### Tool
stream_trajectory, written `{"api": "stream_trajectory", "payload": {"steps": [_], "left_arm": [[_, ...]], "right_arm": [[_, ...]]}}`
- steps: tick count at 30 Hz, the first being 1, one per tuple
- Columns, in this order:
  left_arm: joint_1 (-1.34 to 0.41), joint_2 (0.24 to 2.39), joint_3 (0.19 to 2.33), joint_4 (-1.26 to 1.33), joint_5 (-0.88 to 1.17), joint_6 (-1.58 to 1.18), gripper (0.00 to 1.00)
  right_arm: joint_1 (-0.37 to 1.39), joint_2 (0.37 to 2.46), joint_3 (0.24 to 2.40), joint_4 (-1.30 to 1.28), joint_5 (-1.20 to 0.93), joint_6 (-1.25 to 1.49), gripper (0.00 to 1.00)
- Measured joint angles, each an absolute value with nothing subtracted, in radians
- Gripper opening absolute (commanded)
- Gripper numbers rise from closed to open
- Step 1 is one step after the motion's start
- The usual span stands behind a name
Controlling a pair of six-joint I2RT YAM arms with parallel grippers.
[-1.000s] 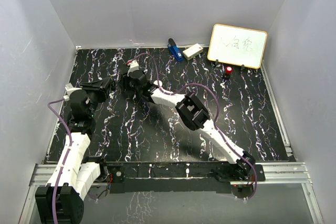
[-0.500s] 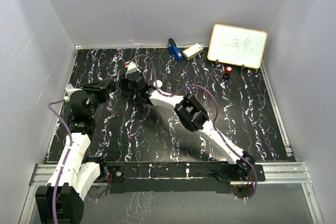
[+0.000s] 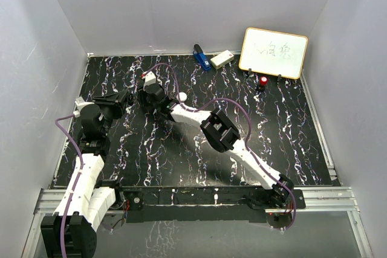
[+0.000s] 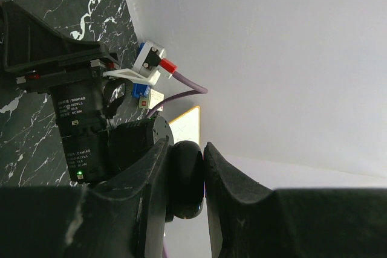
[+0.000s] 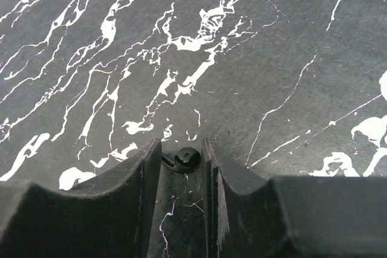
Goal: Insert the wireless bluetooth earbuds into the charging case
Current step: Pick up the earbud from the center of the board.
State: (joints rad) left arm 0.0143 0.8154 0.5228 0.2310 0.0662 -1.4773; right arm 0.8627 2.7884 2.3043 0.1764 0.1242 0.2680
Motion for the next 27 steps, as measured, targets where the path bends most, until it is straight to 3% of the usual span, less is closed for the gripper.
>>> {"api": "stream_trajectory", "payload": {"steps": [20,27], "left_arm": [[0.014,0.807,0.522,0.231,0.066,-1.481,0.0],[0.014,0.807,0.522,0.231,0.066,-1.481,0.0]], "right_arm": [[0.869,2.788,2.317,0.139,0.17,0.239,0.1],[0.871,2.781,2.294,0.164,0.19,0.237,0.08]]}}
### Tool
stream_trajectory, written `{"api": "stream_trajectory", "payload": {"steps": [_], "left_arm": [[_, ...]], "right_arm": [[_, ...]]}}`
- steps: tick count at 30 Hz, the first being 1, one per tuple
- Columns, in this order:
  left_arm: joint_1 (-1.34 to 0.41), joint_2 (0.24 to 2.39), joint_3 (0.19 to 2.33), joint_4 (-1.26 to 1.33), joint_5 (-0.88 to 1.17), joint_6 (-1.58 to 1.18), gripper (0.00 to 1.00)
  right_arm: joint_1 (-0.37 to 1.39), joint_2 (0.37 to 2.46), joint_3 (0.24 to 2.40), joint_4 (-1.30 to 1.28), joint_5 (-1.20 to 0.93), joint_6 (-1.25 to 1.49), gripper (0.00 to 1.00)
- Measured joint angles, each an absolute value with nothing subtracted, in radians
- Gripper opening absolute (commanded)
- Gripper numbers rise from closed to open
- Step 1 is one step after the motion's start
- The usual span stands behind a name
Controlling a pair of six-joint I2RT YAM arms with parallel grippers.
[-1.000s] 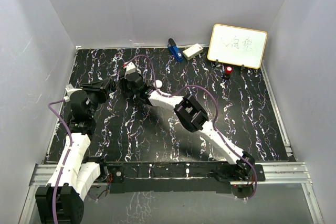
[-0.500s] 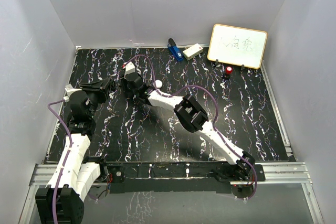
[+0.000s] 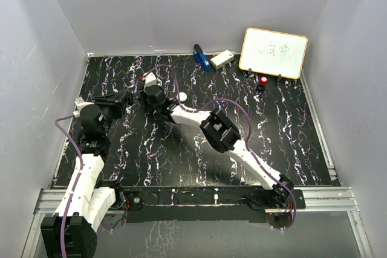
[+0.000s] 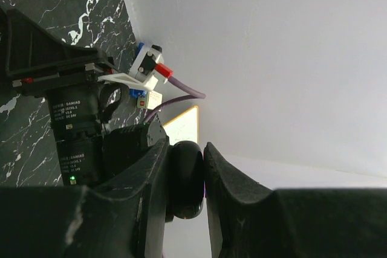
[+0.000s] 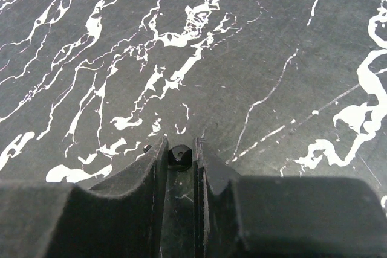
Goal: Insert the wireless bluetooth earbuds into the charging case
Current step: Pick up the earbud from the center of the board.
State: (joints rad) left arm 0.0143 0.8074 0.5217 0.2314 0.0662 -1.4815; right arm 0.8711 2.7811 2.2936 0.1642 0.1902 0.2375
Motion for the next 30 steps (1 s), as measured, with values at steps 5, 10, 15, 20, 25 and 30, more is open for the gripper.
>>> {"api": "stream_trajectory", "payload": {"steps": [5,10,15,20,25,30], "left_arm": [[0.014,0.808,0.522,0.232,0.067,-1.481,0.0],[0.016,0.81,0.522,0.235,0.067,-1.481,0.0],[0.016,0.838,0.522,0.25,0.068,-1.481,0.0],[0.017,0.928,0.536,0.264,0.097,-1.479,0.0],[0.017,1.05,0.579,0.285,0.158,-1.473,0.0],[0.015,1.135,0.636,0.299,0.221,-1.452,0.0]], "right_arm": [[0.871,2.696,2.115,0.274,0.201,0.237,0.08],[0.868,2.632,1.991,0.334,0.205,0.233,0.08],[0.859,2.556,1.879,0.352,0.205,0.211,0.08],[0.835,2.436,1.746,0.382,0.211,0.167,0.07],[0.786,2.256,1.565,0.464,0.223,0.105,0.02],[0.731,2.082,1.365,0.606,0.237,-0.011,0.0]]}}
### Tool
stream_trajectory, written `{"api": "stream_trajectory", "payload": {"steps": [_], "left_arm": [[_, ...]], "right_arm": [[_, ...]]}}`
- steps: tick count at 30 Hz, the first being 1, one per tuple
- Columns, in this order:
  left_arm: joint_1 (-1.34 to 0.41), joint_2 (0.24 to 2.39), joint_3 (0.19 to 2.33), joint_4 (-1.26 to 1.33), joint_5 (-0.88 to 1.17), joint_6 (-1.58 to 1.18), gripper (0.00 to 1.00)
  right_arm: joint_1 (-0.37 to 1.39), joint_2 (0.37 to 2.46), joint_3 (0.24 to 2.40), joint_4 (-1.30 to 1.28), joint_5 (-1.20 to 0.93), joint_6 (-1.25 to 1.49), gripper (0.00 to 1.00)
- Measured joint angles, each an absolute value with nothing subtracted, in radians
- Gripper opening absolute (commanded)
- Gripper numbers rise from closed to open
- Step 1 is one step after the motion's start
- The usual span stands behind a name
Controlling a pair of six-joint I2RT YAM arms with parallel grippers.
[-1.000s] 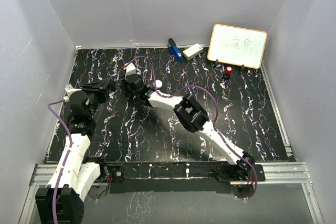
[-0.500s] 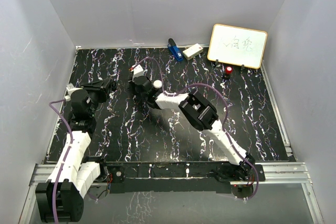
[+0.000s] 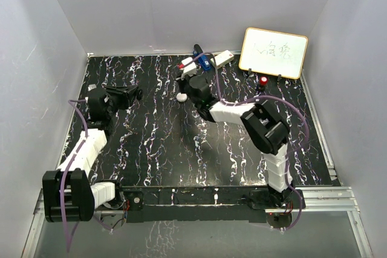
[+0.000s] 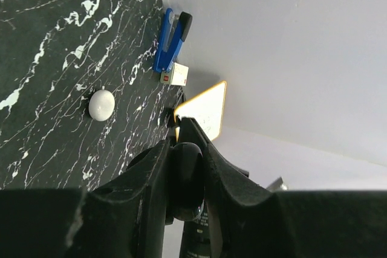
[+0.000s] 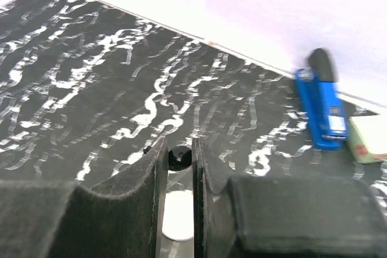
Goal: Insert the wireless bluetooth earbuds into the charging case
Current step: Pick up the earbud from the center of the board, then place the earbud at the center of the board.
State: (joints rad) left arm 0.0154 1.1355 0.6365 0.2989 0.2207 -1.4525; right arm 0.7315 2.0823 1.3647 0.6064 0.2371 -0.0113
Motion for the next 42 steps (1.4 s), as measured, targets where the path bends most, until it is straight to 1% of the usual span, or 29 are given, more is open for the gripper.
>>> {"api": "stream_trajectory", "payload": {"steps": [6,12,23,32,42], "left_arm": [[-0.014,1.267,0.698,0.363,0.295,-1.436,0.0],[-0.083,1.388,0.773,0.368,0.338,-1.42,0.0],[-0.186,1.51,0.875,0.386,0.387,-1.404,0.0],[-0.197,1.518,0.93,0.365,0.41,-1.382,0.0],[-0.21,1.536,0.958,0.336,0.434,-1.358,0.0]], "right_arm": [[0.703,1.95,1.119,0.802,0.239,-0.184,0.0],[0.705,1.892,0.989,0.907,0.198,-0.329,0.0],[0.704,1.819,0.965,1.007,0.041,-0.487,0.0],[0.699,1.799,0.965,1.022,-0.104,-0.598,0.0],[0.698,1.786,0.963,1.018,-0.195,-0.719,0.0]]}}
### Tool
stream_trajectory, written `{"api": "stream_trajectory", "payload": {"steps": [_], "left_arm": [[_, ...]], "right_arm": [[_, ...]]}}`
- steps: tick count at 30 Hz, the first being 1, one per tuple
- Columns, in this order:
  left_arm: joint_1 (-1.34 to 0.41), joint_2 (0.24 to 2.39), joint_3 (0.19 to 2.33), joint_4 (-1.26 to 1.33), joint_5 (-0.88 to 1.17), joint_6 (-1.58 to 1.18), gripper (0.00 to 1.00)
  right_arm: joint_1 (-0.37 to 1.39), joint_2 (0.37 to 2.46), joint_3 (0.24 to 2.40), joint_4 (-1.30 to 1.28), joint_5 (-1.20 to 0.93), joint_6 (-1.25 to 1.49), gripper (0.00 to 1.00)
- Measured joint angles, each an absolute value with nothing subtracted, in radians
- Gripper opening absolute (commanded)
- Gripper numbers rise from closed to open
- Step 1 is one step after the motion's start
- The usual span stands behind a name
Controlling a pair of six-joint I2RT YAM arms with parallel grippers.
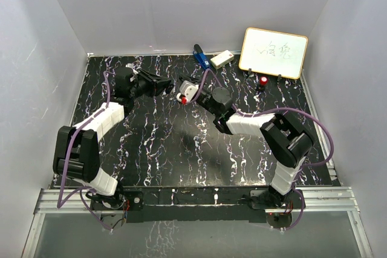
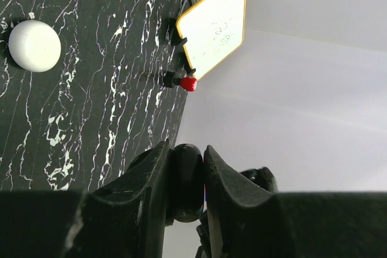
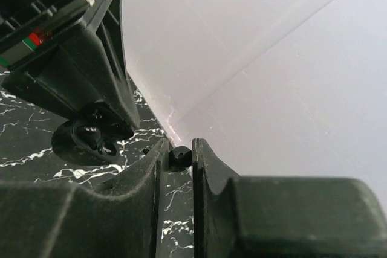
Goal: Insert the wireless bluetooth earbuds into the charging case
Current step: Place the earbud at the center of the board.
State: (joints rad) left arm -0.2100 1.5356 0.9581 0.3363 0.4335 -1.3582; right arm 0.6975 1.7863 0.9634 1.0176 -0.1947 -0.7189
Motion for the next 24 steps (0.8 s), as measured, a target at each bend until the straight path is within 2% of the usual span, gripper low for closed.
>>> {"api": "stream_trajectory", "payload": {"steps": [24], "left_arm": [[-0.22,1.568,1.001,0.284,0.466,-1.323,0.0]], "right_arm": [[0.697,1.768,0.952,1.006,-0.282,-0.991,0.0]]}}
